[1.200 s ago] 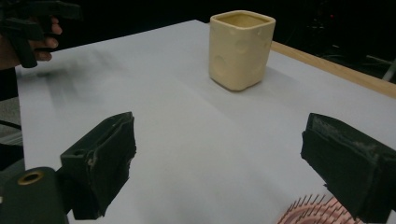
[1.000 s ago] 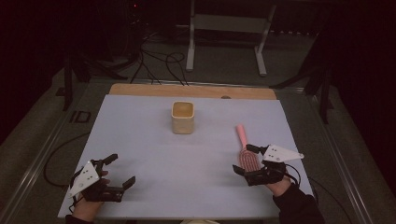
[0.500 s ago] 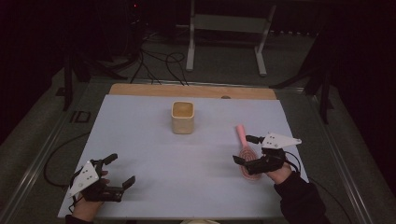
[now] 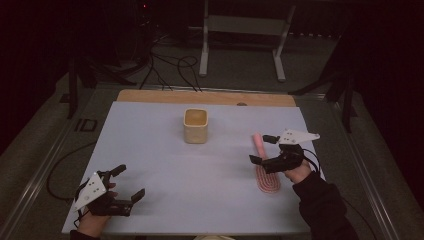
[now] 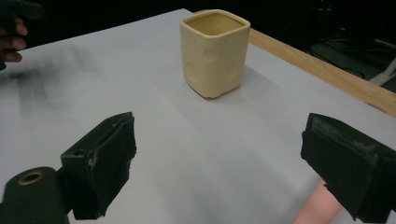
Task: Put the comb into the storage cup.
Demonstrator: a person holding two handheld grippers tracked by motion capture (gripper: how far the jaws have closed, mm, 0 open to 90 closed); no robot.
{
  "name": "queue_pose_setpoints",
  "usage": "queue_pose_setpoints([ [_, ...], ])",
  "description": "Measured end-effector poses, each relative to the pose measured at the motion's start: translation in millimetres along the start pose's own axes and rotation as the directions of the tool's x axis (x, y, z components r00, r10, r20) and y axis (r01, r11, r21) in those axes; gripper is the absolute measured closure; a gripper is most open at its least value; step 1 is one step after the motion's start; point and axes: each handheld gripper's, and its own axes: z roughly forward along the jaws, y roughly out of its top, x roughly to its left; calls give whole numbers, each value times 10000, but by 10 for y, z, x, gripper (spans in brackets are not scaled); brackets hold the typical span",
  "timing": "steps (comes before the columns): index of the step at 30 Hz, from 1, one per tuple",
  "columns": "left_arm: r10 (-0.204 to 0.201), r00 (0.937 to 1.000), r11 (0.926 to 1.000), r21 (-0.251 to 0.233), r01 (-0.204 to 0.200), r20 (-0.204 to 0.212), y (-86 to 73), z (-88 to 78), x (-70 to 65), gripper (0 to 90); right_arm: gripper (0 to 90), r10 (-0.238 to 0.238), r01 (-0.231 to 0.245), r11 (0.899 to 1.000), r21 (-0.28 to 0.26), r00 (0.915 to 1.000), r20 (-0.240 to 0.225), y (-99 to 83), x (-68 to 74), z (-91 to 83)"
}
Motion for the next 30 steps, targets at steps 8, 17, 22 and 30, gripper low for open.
queue_pose_setpoints([
  [8,20,10000,10000,15,-20,9,-2,2,0,5,98,276,-276,9996,79,9996,-30,30,-165,85],
  [17,-68,10000,10000,-46,68,9,0,-7,6,6,167,576,-562,9975,428,9978,-322,10,-318,204],
  [22,-63,10000,10000,-46,63,7,0,-4,5,6,232,648,-632,9956,688,9977,-217,4,-402,263],
  [30,-104,9999,9999,-16,104,57,-5,0,5,5,273,606,-646,9901,1246,9975,359,-29,-493,352],
])
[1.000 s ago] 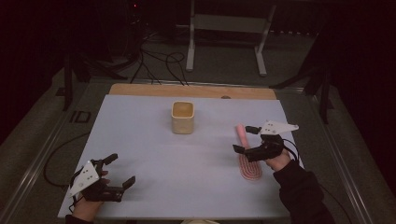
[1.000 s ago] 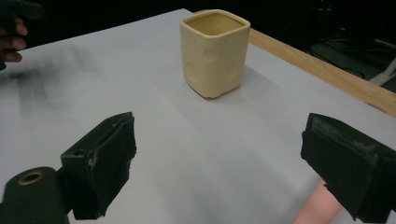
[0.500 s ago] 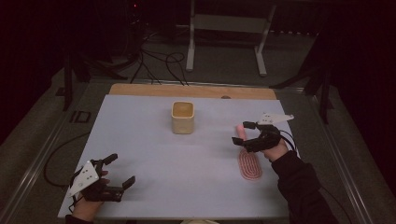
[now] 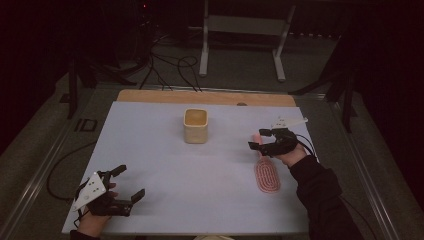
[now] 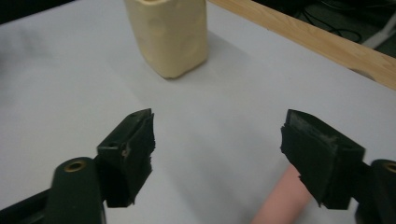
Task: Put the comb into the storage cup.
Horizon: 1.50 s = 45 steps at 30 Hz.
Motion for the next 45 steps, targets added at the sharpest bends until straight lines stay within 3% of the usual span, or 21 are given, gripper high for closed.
queue_pose_setpoints([
  [7,10,10000,10000,9,-10,11,0,2,1,5,413,38,-28,9985,551,9998,-191,-25,-75,80],
  [11,-15,10000,10000,3,15,10,-1,0,6,6,513,-236,268,9946,1006,9992,-336,-46,-101,138],
  [14,-8,10000,10000,1,8,14,-1,1,8,5,565,-662,696,9865,1482,9974,-283,-51,-97,194],
  [19,-25,10000,10000,-9,25,11,-2,-1,7,6,636,-765,814,9792,1857,9965,-336,-42,-103,258],
  [22,-42,10000,10000,-35,42,28,-2,-4,13,5,706,-1000,1022,9704,2190,9948,-211,-36,-89,312],
  [25,-26,10000,10000,-53,26,60,-2,-5,12,6,743,-1034,1020,9680,2291,9946,-62,-34,-87,344],
  [29,-19,10000,10000,-41,20,72,-4,-4,9,6,892,-1371,1242,9529,2765,9902,276,-49,-98,421],
  [37,-32,10000,9999,-102,33,91,-5,-3,13,6,900,-1369,1157,9413,3172,9895,456,-77,-154,506],
  [45,-45,10000,10000,-83,46,88,-8,-3,11,6,900,-1549,1221,9190,3748,9862,585,-129,-199,612],
])
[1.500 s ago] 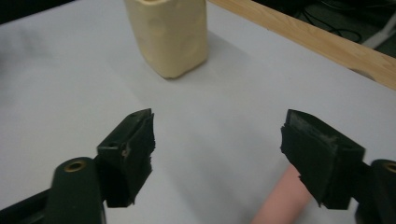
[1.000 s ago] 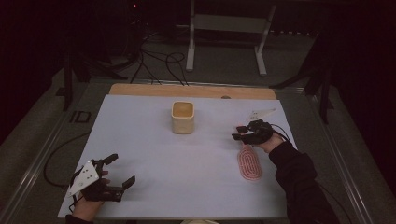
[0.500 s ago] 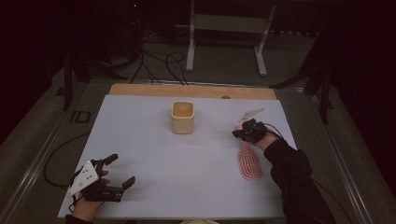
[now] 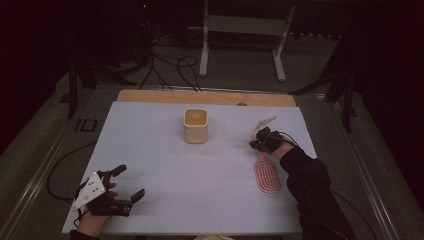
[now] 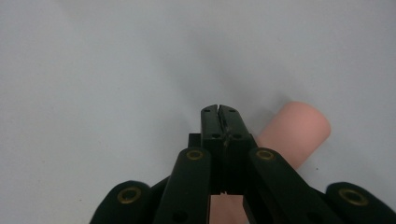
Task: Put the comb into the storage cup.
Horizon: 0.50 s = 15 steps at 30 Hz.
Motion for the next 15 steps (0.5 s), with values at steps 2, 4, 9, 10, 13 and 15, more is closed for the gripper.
queue_pose_setpoints([
  [2,10,10000,10000,5,-10,2,0,0,-1,5,900,78,-78,10000,49,10000,4,-8,-1,20],
  [4,15,10000,10000,10,-15,20,1,2,0,6,900,49,-48,9999,165,10000,-32,-16,-7,36],
  [9,14,10000,10000,5,-14,24,1,1,0,6,900,211,-212,9996,183,9998,46,-49,-47,31],
  [10,18,10000,10000,24,-18,25,1,2,1,6,900,264,-264,9995,162,9996,25,-51,-49,27],
  [13,45,10000,10000,46,-45,25,0,4,-4,5,900,398,-398,9991,155,9992,57,-63,-61,8],
  [15,19,10000,10000,26,-19,24,1,3,-2,6,900,391,-393,9991,161,9992,91,-74,-76,-1],
])
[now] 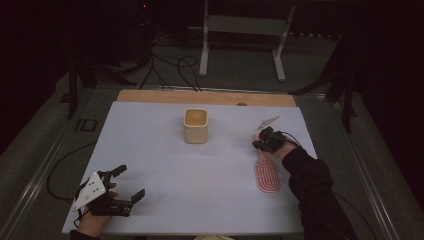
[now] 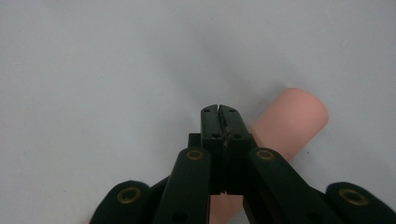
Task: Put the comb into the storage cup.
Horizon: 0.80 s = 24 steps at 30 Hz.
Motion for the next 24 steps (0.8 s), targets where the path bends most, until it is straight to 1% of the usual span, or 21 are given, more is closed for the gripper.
queue_pose_setpoints([
  [1,-14,10000,10000,-16,14,-13,0,-1,3,6,900,-27,27,10000,2,10000,20,-5,-9,-3],
  [2,-27,10000,10000,-18,27,-16,0,-1,4,6,900,90,-90,10000,-10,10000,19,-13,-16,-10],
  [5,-6,10000,10000,0,6,-1,1,-1,1,6,900,200,-200,9998,21,9998,78,-33,-32,-26],
  [7,-19,10000,10000,-9,19,-5,1,0,1,5,900,143,-144,9999,96,9998,109,-48,-49,-39],
  [11,-16,10000,10000,-24,16,-9,1,-2,3,6,900,250,-253,9995,178,9996,145,-84,-76,-63],
  [12,-23,10000,10000,-28,23,-14,0,-2,4,6,900,186,-191,9995,236,9996,199,-94,-87,-71],
  [14,-37,10000,10000,-29,37,-15,0,-1,3,6,900,293,-300,9992,274,9993,233,-109,-98,-83],
  [20,-42,10000,10000,-23,42,-3,0,1,1,5,900,263,-280,9981,543,9992,305,-168,-144,-118],
  [24,-22,10000,10000,-43,22,-4,2,-2,4,6,900,387,-411,9969,665,9985,377,-236,-189,-157],
])
